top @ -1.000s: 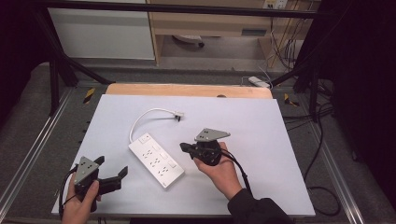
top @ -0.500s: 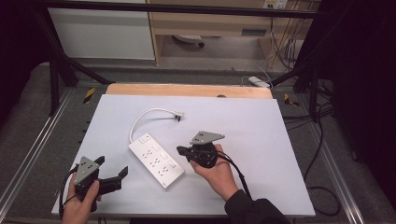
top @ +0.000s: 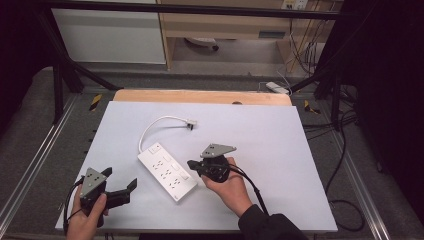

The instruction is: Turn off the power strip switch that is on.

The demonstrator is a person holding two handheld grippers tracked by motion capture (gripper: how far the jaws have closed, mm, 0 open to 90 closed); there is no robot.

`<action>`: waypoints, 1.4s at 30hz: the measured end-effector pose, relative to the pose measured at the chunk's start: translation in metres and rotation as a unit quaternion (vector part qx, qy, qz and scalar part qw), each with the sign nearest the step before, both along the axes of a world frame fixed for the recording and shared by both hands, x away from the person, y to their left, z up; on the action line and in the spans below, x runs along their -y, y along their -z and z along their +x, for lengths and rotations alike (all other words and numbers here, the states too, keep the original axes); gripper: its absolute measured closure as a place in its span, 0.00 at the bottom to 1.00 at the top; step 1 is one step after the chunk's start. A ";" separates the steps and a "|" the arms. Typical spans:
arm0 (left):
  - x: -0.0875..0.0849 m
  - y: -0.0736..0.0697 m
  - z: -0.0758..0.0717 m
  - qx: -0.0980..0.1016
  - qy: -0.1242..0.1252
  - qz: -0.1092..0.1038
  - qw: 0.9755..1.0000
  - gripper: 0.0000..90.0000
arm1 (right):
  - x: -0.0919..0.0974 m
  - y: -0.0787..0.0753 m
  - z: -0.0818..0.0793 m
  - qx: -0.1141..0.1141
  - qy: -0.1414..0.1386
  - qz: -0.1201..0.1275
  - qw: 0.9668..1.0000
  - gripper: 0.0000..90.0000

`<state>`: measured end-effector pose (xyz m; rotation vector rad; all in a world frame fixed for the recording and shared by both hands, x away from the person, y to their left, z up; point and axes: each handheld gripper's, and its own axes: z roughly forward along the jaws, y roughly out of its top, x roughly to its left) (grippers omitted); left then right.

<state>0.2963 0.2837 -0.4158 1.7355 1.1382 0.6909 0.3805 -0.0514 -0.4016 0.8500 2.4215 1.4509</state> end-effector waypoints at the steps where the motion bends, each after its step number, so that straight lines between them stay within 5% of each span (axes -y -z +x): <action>1: 0.000 0.000 0.000 0.000 0.000 0.000 1.000 0.06 | 0.000 0.001 0.000 -0.001 -0.001 0.000 1.000 1.00; 42: 0.002 0.001 0.000 -0.006 0.010 0.007 1.000 0.06 | -0.017 0.036 -0.007 -0.025 -0.006 -0.010 1.000 1.00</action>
